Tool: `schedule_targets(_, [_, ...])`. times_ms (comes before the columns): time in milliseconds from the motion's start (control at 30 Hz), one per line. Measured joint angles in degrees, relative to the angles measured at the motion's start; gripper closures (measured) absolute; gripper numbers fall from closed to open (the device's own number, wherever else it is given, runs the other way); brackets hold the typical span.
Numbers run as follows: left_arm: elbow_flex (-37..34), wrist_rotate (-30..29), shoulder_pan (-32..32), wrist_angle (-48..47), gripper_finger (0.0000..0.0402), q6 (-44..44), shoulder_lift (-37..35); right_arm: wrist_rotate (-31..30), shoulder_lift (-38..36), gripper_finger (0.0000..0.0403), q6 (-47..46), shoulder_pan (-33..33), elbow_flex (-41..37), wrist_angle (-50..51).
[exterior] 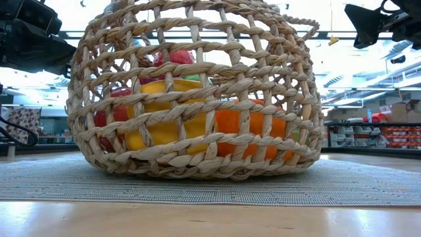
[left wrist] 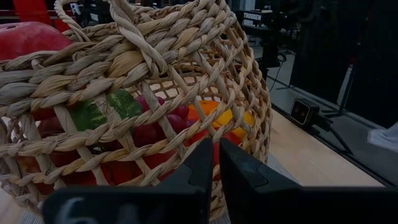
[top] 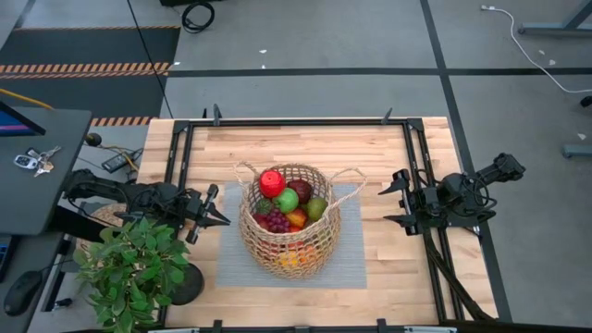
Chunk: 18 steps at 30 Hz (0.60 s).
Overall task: Build produce basket
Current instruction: Return to Home Position
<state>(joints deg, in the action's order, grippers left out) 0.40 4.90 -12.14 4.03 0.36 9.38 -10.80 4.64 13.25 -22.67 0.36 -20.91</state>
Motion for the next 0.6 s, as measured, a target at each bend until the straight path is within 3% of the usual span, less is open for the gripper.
schedule_targets(600, [0.00,0.01,0.01,0.00,0.0369,0.00,-0.01,0.00,0.00,0.0093,0.01,0.00,0.00,-0.02])
